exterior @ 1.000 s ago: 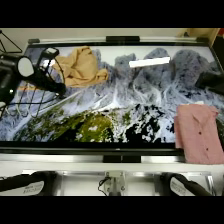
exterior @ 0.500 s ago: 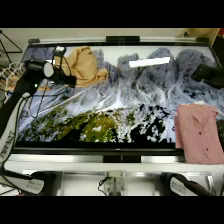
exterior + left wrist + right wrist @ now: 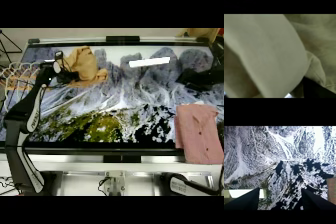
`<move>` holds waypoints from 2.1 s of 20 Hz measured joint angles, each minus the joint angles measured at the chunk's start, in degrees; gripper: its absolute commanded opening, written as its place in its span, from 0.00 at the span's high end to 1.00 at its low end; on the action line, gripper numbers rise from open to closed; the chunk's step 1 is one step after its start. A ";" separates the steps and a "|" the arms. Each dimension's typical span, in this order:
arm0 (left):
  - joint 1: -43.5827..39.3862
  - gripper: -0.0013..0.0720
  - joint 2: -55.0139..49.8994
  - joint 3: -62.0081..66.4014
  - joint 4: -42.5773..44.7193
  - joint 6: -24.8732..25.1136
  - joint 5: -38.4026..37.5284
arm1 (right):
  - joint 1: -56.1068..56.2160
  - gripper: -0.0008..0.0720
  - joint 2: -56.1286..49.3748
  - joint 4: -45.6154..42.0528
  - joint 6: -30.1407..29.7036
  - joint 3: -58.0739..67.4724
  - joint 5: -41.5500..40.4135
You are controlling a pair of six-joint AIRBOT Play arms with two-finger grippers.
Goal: Fold the shirts.
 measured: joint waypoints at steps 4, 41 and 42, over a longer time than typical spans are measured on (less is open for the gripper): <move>0.72 0.90 -1.14 1.18 -6.12 -0.46 2.21 | 0.00 0.12 -0.50 1.07 -0.57 -0.02 0.26; -4.96 0.00 39.04 -37.31 -3.32 15.39 -17.09 | 34.51 0.11 10.78 3.15 3.39 -20.94 -12.33; -4.63 0.00 39.08 -40.54 -4.83 15.76 -14.58 | 36.57 0.07 8.33 3.54 3.37 -19.93 -13.70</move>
